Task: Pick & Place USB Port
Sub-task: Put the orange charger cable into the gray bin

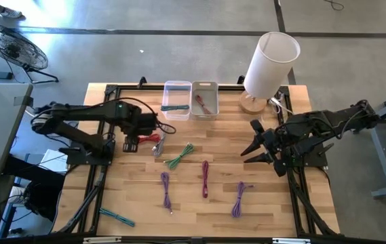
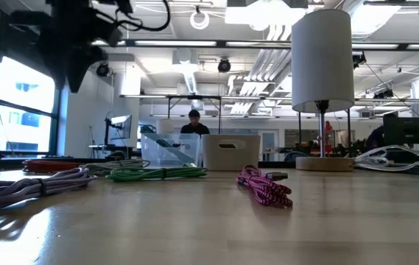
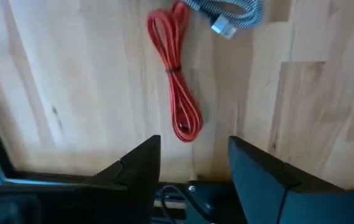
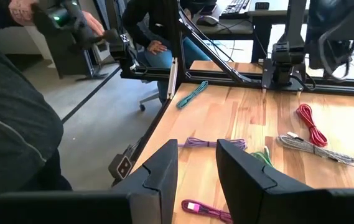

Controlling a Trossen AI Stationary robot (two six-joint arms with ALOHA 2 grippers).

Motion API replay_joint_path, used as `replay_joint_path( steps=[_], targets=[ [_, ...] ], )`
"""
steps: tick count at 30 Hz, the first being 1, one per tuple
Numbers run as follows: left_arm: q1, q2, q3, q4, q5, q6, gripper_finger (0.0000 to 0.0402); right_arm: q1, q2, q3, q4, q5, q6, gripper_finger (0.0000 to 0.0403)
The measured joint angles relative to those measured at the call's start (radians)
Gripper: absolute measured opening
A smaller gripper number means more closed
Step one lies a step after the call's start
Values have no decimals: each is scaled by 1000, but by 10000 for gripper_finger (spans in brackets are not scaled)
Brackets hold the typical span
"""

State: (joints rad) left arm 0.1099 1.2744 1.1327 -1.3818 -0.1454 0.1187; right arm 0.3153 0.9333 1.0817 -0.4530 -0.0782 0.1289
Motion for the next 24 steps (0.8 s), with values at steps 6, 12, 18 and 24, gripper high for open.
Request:
replay_joint_path(
  steps=[6,12,18,24],
  targets=[
    [64,-162,-185,165,105,-18,152,29,0,0,0,13,1,102],
    [102,-240,-315,336,145,-17,163,42,0,0,1,64,11,102],
    [108,-225,-376,422,108,54,199,42,0,0,18,87,48,103],
    [108,-192,-400,425,52,141,231,42,0,0,38,90,54,103]
  ],
)
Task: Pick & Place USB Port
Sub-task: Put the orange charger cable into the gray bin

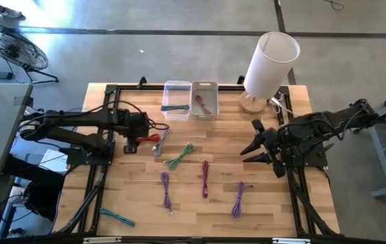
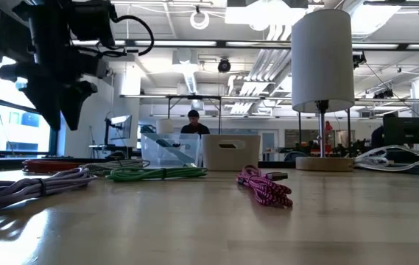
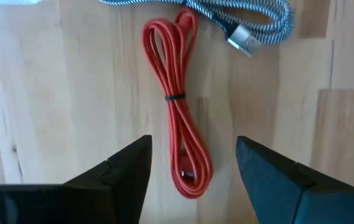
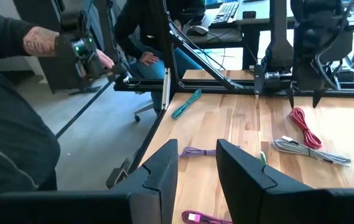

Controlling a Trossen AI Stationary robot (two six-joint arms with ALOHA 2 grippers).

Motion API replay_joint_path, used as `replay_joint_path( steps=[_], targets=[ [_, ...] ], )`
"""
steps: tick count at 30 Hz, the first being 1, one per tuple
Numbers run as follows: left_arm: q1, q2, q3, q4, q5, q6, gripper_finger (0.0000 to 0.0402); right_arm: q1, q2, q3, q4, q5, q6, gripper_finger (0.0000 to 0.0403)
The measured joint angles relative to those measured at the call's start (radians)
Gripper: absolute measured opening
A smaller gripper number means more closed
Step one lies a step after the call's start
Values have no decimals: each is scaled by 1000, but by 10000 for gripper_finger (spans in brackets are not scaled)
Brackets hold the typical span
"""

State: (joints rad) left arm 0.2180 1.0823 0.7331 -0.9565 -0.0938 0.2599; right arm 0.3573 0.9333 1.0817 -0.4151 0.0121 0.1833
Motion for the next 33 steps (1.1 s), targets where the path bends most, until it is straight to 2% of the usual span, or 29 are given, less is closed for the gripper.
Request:
replay_joint_path(
  steps=[7,22,33],
  targets=[
    [23,27,-78,105,14,42,234,0,0,0,-1,43,0,103],
    [53,36,-206,275,-25,57,234,-4,0,0,20,46,-2,103],
    [51,31,-325,404,-17,42,232,-4,1,0,25,53,39,103]
  ],
)
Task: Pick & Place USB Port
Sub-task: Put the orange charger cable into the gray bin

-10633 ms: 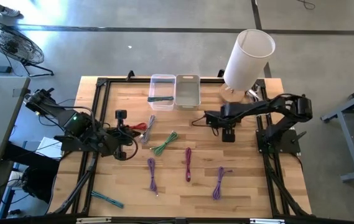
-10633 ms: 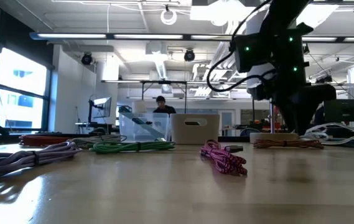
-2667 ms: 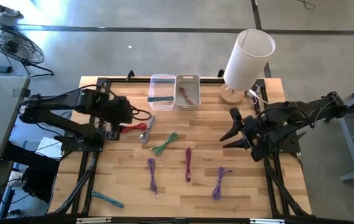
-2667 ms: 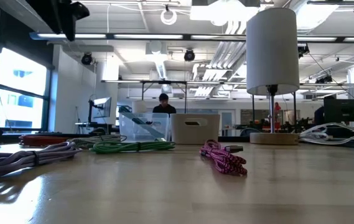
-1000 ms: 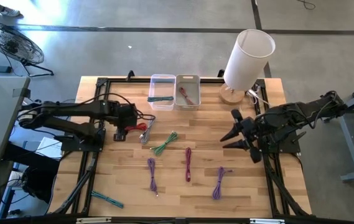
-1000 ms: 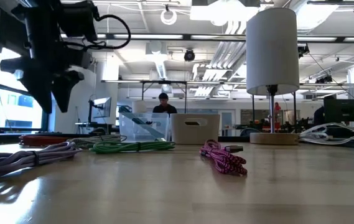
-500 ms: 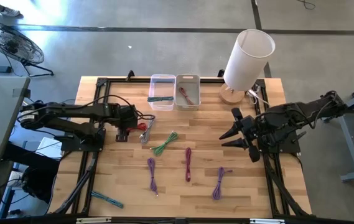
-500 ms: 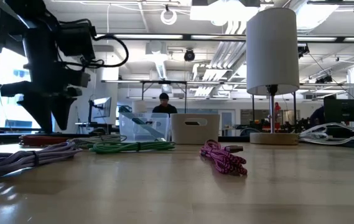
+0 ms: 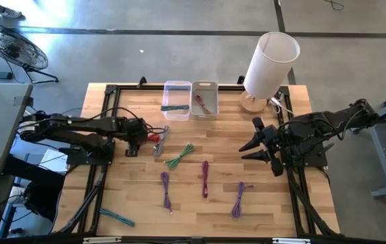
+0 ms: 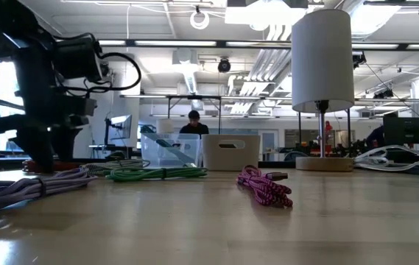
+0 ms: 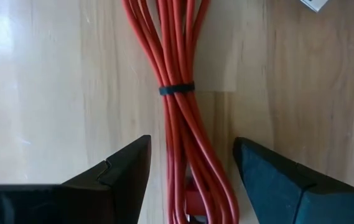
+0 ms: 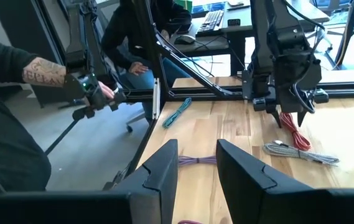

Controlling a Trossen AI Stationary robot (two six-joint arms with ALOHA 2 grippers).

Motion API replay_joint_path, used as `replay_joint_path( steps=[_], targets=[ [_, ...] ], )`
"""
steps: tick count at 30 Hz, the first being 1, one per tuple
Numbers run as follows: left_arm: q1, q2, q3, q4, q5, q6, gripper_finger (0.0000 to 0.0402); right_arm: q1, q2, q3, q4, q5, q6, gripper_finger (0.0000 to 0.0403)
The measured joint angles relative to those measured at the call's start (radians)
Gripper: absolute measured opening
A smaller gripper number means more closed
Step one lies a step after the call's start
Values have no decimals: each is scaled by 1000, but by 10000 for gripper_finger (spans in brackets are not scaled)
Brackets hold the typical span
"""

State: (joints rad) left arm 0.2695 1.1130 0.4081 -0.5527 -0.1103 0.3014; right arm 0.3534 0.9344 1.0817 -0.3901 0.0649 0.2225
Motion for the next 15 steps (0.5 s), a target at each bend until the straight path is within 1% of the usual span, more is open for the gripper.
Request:
replay_joint_path(
  steps=[2,4,6,9,10,11,15],
  targets=[
    [0,1,-12,8,8,-19,221,0,1,0,0,0,5,103],
    [0,1,-18,10,13,-42,191,0,2,0,1,0,5,103],
    [0,1,-21,10,25,-45,147,0,2,0,7,0,5,103],
    [-1,2,-21,9,46,-46,53,0,2,0,11,0,5,103],
    [-1,2,-21,3,52,-52,31,0,2,0,11,0,5,103],
    [-1,2,-21,0,53,-70,26,1,2,0,11,0,5,103],
    [-2,2,-21,-9,62,-151,27,1,2,0,11,0,3,103]
  ],
)
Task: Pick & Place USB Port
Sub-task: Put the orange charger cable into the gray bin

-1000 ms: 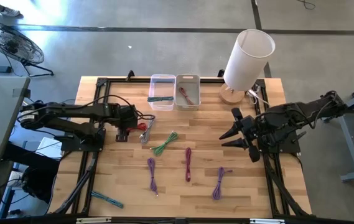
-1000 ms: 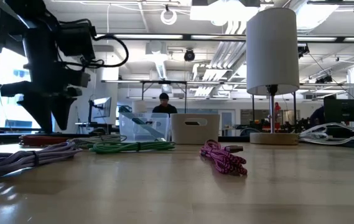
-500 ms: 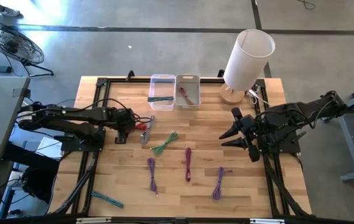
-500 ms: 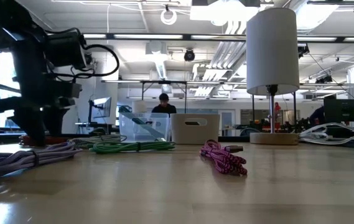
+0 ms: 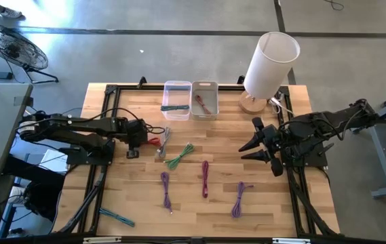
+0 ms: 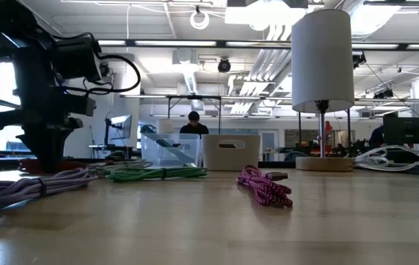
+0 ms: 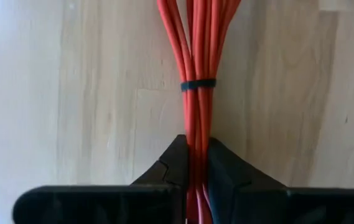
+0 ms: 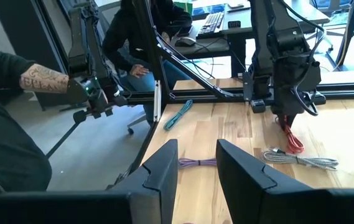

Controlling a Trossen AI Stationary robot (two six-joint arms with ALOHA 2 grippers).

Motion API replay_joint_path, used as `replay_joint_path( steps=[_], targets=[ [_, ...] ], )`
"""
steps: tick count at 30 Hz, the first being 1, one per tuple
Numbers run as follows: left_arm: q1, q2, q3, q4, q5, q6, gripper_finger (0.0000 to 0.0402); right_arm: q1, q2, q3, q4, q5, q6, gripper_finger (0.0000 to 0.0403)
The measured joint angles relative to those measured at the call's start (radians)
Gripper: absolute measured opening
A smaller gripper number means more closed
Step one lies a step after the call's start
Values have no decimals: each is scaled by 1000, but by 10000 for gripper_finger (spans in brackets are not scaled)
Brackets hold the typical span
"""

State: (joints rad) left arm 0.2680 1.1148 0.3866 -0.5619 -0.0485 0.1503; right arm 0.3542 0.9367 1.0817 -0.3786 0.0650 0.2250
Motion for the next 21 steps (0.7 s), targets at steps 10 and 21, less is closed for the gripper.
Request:
replay_joint_path(
  steps=[10,21],
  targets=[
    [-1,-66,41,-17,37,-204,26,0,0,0,-1,0,-31,103],
    [-2,-280,290,35,85,-209,25,0,0,0,-16,58,-104,103]
  ],
)
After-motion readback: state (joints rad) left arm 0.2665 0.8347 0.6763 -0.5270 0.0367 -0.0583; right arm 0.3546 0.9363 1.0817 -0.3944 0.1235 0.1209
